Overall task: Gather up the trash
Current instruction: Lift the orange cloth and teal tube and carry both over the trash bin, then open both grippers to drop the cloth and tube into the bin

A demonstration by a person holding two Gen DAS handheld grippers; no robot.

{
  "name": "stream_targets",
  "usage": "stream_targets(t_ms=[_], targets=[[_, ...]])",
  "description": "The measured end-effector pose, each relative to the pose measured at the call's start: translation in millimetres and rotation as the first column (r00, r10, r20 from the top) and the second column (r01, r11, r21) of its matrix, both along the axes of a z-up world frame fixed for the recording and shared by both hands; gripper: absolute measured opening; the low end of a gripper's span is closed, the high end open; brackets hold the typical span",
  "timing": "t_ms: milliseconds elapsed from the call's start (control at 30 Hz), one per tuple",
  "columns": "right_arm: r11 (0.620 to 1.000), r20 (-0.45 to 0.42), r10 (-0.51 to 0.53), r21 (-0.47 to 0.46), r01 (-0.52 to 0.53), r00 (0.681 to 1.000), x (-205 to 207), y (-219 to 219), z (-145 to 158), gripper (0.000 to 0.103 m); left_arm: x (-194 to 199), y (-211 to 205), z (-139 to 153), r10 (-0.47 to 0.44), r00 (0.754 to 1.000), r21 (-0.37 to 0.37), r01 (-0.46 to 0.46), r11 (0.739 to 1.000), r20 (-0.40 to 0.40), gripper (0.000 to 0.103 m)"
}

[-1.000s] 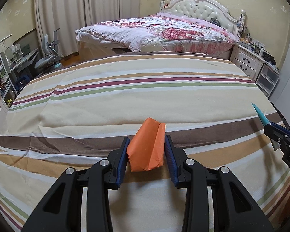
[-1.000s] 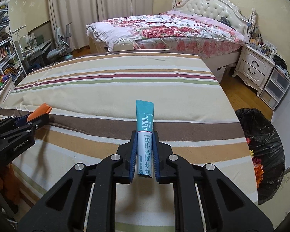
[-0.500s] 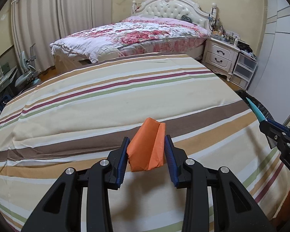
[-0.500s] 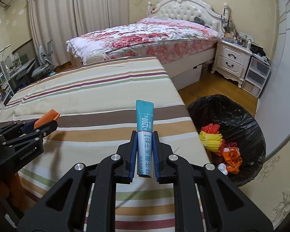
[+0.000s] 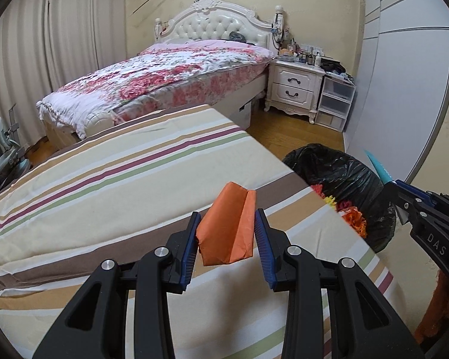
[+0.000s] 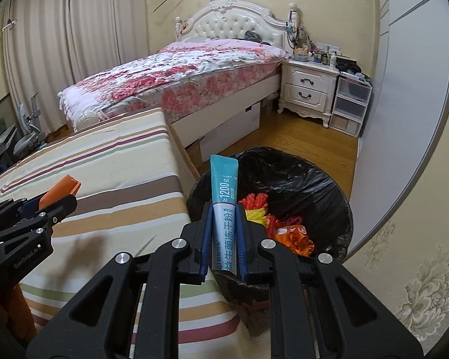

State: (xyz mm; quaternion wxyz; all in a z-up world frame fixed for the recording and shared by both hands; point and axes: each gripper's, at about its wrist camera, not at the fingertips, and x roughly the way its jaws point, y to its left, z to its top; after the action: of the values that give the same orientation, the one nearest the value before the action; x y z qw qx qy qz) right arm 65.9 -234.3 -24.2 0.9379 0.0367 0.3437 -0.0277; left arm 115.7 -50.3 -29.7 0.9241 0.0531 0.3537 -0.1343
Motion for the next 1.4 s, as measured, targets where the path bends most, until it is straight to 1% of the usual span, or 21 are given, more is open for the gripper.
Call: stream_targets(t_ms=[200,400,767,1000,1200,1267,1300,1333,1400], targets=[[0.997,0.026,-0.072,-0.018,0.072,0.997,6.8,-26.1,4.2,0.015,12.0,-36.8,7.8,-0.053,0.998,-0.021,0.054,0.998,0.031,0.037],[0.994,0.036,-0.107,-0.029,0.108,0.994,20.4,-41.3,1.3,0.015,25.6,-64.9,11.1,-0.083,0.995,-0.029,0.085,0.996,0.063,0.037],[0.987,0.036,-0.155,-0.028,0.156,0.987,47.3,-59.4,-10.7,0.016,61.1,-99.3,0.4,-0.095,0.995,-0.011,0.096,0.995,0.035,0.037],[0.984,0.017,-0.176,-0.009,0.176,0.984,61.1,-73.4,-19.8,0.016,70.0,-117.0,-9.9,-0.111,0.994,0.043,0.110,0.993,0.023,0.037],[0.983,-0.003,-0.186,-0.003,0.186,0.983,65.1,-80.9,-27.2,0.017,72.6,-125.7,-12.1,-0.120,0.993,0.056,0.120,0.991,0.013,0.038],[0.981,-0.004,-0.194,-0.001,0.194,0.981,65.8,-83.2,-28.3,0.021,74.2,-127.5,-13.3,-0.123,0.992,0.056,0.122,0.991,0.002,0.039],[0.980,-0.006,-0.198,0.003,0.198,0.980,65.7,-84.7,-28.8,0.027,75.0,-128.3,-14.0,-0.122,0.992,0.059,0.122,0.991,-0.005,0.043],[0.979,-0.007,-0.203,0.006,0.203,0.979,65.6,-86.0,-29.0,0.029,76.0,-128.8,-14.6,-0.119,0.993,0.062,0.119,0.991,-0.009,0.049],[0.977,-0.007,-0.211,0.009,0.211,0.977,65.5,-87.3,-29.3,0.036,77.2,-128.5,-14.8,-0.108,0.994,0.066,0.108,0.992,-0.004,0.066]])
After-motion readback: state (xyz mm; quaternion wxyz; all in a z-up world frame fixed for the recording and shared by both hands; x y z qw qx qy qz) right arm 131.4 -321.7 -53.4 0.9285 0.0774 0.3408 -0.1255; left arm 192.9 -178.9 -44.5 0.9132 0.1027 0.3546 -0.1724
